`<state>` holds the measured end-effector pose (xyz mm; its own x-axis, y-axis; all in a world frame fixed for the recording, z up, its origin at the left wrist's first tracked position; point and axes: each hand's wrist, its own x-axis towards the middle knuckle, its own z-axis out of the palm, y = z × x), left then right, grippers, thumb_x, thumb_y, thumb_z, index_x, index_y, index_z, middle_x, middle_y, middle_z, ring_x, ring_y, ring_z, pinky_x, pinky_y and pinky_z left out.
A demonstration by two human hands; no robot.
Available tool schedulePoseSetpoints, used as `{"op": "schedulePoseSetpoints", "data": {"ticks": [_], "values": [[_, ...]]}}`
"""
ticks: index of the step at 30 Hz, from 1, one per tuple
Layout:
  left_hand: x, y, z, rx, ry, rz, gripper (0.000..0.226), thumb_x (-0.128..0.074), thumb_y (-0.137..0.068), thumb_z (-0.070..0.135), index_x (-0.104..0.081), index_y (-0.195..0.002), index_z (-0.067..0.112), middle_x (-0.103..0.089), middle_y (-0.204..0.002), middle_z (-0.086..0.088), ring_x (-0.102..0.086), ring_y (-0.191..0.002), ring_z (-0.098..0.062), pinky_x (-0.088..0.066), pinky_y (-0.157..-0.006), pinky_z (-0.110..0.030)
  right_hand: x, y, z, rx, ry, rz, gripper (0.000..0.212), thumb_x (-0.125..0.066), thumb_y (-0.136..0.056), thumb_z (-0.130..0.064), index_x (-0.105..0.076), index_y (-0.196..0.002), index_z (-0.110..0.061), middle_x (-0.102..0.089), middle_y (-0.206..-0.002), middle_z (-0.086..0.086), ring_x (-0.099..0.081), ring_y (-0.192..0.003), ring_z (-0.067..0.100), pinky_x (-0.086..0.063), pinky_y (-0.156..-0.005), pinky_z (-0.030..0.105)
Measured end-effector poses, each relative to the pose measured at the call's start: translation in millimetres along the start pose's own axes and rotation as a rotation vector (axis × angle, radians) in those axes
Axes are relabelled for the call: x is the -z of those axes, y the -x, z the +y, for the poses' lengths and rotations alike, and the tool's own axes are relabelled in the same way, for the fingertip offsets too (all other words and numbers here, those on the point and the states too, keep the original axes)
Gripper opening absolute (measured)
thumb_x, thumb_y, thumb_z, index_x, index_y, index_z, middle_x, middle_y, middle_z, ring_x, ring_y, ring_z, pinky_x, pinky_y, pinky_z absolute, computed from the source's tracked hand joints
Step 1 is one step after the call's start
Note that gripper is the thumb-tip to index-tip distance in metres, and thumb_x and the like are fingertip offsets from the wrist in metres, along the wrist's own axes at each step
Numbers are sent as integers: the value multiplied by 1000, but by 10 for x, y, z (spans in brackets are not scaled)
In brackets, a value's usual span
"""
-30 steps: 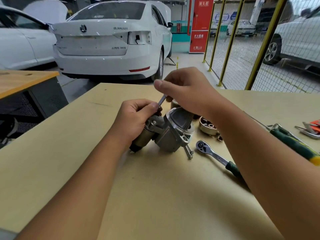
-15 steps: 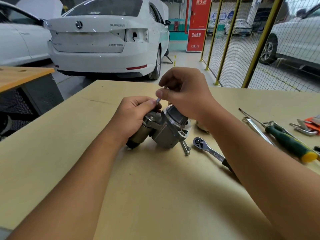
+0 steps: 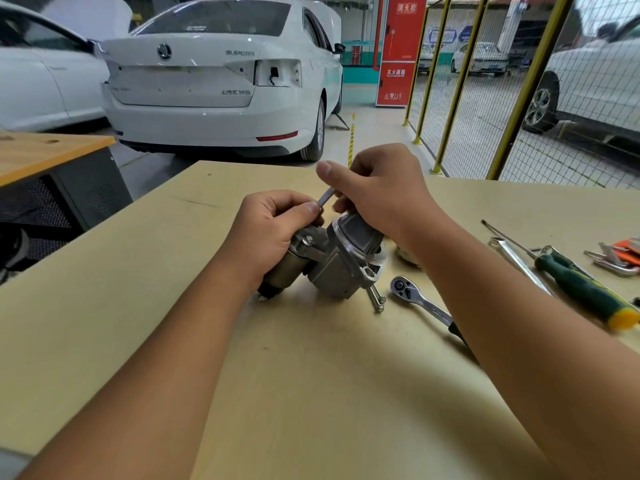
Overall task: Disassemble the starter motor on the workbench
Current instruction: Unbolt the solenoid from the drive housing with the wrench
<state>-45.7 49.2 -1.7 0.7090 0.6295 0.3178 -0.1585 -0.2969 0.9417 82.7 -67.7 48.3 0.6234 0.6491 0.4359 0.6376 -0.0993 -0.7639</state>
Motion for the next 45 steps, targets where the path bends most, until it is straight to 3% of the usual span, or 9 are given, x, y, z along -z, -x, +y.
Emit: {"op": "schedulePoseSetpoints", "data": {"ticks": [7, 11, 14, 18, 23, 29, 34, 41, 45], "values": [[-3, 9, 11, 90, -11, -25, 30, -58, -106, 26, -79, -95, 8, -77, -87, -14, -71, -71, -16, -59, -62, -26, 25, -5, 10, 98, 11, -102, 12, -66, -98, -22, -70, -93, -12, -67, -70, -8, -66, -54, 4, -50, -50, 20], [6, -8, 19, 72, 3, -16, 26, -62, -105, 21, -79, -93, 5, -76, -81, -11, -71, -70, -17, -59, -62, -27, -10, -1, 5, 148, -29, -121, 16, -62, -100, -26, -70, -99, -12, -69, -82, -3, -69, -59, 9, -53, -54, 21], [7, -12, 15, 48, -4, 2, 21, -66, -102, 18, -80, -92, 6, -77, -86, -15, -71, -71, -18, -59, -64, -29, -56, 6, 3, 124, 20, -21, 29, -67, -95, -42, -69, -87, -14, -70, -69, -1, -68, -54, 6, -53, -52, 21], [10, -17, 4, 35, 2, -5, 19, -66, -101, 15, -79, -91, 5, -77, -82, -9, -69, -70, -15, -58, -64, -27, -28, -2, 39, 125, -37, -37, 21, -73, -93, -32, -70, -84, -13, -68, -57, -4, -65, -48, 6, -47, -47, 16], [14, -13, 17, 118, 3, -60, 32, -57, -107, 24, -78, -94, 3, -77, -80, -11, -70, -69, -17, -58, -62, -27, -8, 12, 47, 178, -147, -94, 8, -70, -94, -14, -71, -86, -16, -73, -72, 0, -69, -53, 15, -50, -50, 21], [7, -6, 6, 73, 5, -12, 28, -62, -104, 21, -79, -90, 4, -76, -81, -13, -71, -71, -21, -59, -65, -31, -74, 23, 51, 85, -106, 43, 32, -75, -89, -42, -69, -80, -13, -72, -66, 2, -71, -53, 11, -60, -55, 33], [17, 0, 22, 45, -2, -18, 24, -63, -103, 19, -78, -91, 4, -74, -80, -11, -69, -72, -20, -59, -65, -32, -48, 13, 49, 99, -195, 2, 16, -77, -90, -25, -70, -80, -14, -72, -65, 3, -69, -50, 17, -53, -50, 25], [137, 38, 23, -61, -162, -193, 23, -75, -85, 31, -78, -104, 20, -76, -96, -10, -72, -96, -33, -60, -88, -42, -42, 18, 58, 147, -178, -16, 3, -75, -91, -15, -72, -89, -13, -71, -67, 2, -68, -50, 17, -56, -51, 28], [205, 61, 30, -74, -292, -240, 40, -86, -76, 25, -73, -113, 32, -76, -102, 9, -71, -97, -10, -59, -89, -24, -35, 43, 64, 181, -151, -15, 9, -74, -90, -11, -70, -94, -18, -71, -67, 3, -69, -52, 16, -60, -54, 37]]}}
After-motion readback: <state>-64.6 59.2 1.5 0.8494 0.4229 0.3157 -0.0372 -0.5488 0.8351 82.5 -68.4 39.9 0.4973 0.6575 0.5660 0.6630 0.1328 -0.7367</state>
